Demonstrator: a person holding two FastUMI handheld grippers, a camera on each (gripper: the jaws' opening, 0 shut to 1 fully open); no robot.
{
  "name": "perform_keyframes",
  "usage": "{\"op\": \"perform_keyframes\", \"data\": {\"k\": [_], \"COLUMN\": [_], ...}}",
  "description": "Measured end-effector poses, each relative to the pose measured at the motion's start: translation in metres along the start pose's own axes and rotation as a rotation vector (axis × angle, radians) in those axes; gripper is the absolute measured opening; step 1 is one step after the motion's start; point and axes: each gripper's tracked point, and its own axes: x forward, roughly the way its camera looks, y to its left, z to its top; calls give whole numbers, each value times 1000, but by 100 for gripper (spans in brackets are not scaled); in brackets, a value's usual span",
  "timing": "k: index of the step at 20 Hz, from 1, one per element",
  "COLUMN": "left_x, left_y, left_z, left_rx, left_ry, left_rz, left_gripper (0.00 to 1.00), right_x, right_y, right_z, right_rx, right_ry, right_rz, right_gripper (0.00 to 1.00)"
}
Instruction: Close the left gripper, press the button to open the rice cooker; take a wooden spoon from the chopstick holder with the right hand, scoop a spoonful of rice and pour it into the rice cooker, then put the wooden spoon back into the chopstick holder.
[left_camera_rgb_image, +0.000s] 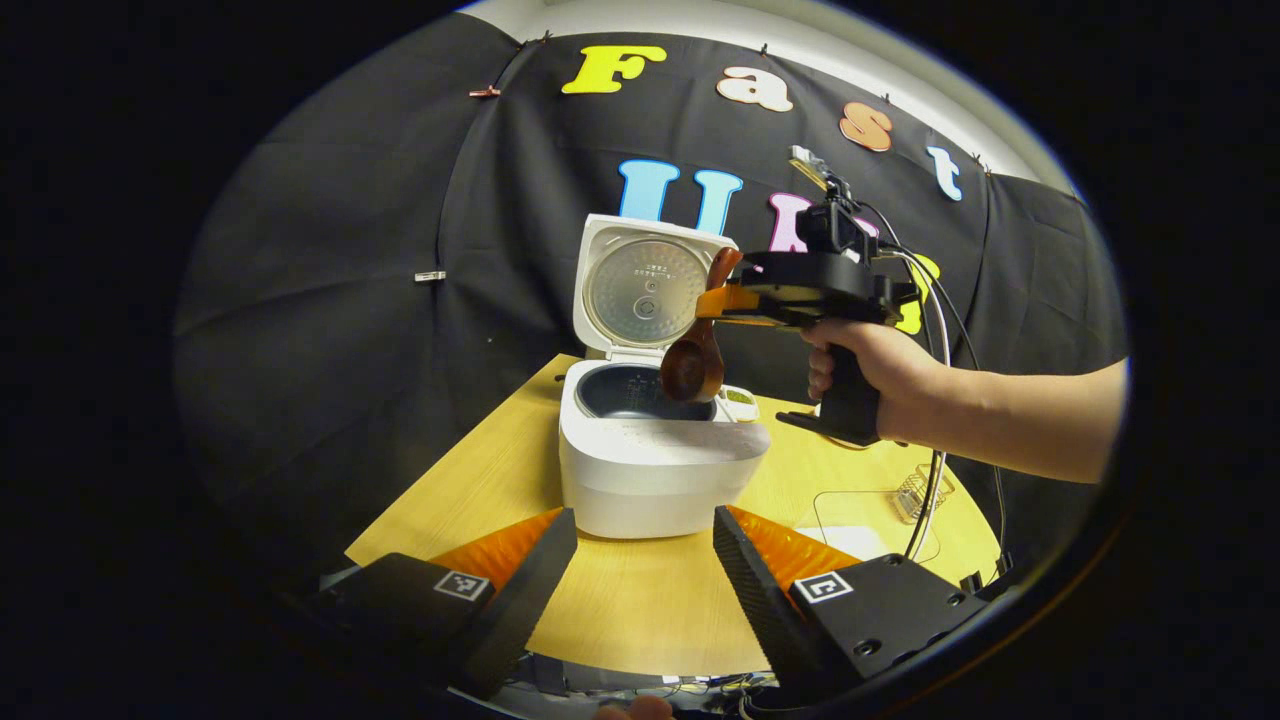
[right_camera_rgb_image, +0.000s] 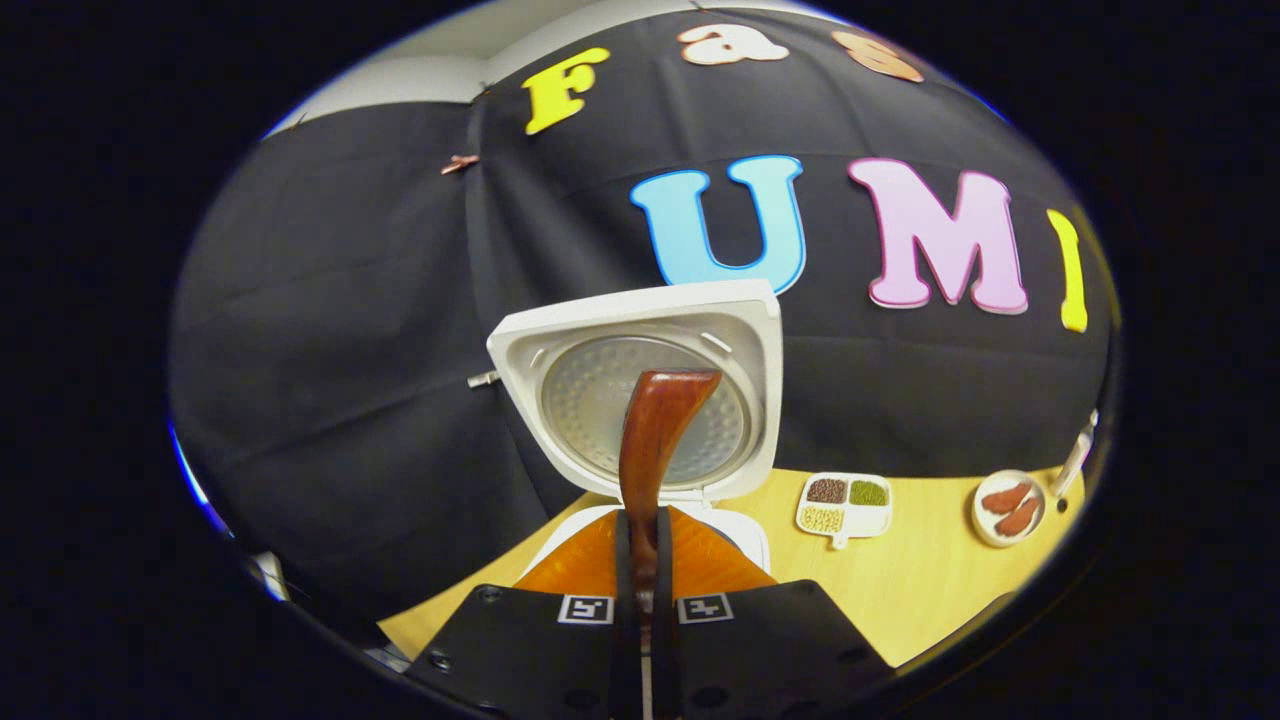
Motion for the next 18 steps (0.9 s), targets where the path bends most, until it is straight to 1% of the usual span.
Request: {"op": "perform_keyframes", "data": {"k": [3, 5, 10, 13, 14, 15, 16, 18], "left_x": [-3, -9, -6, -1, 1, 3, 5, 10], "left_y": [-11, -19, -38, -51, -55, -59, -63, -69], "left_z": [3, 7, 19, 30, 34, 36, 39, 44], "left_rx": [-13, 4, 42, 67, 77, 85, 93, 110], "left_ry": [-3, -12, -33, -48, -53, -57, -60, -67], "left_rz": [-3, -4, -22, -35, -41, -47, -53, -57], "left_gripper": [95, 95, 95, 95, 95, 95, 95, 94], "right_x": [-17, -34, -97, -136, -150, -161, -170, -191], "right_y": [-12, -24, -75, -110, -121, -133, -145, -173], "right_z": [21, 36, 69, 85, 89, 95, 100, 106], "right_rx": [146, 215, 274, 268, 267, 271, 274, 270], "right_ry": [-32, -59, -145, -192, -208, -223, -236, -254], "right_rz": [-6, -6, -51, -77, -89, -103, -117, -149], "right_gripper": [8, 8, 8, 8, 13, 13, 8, 8]}}
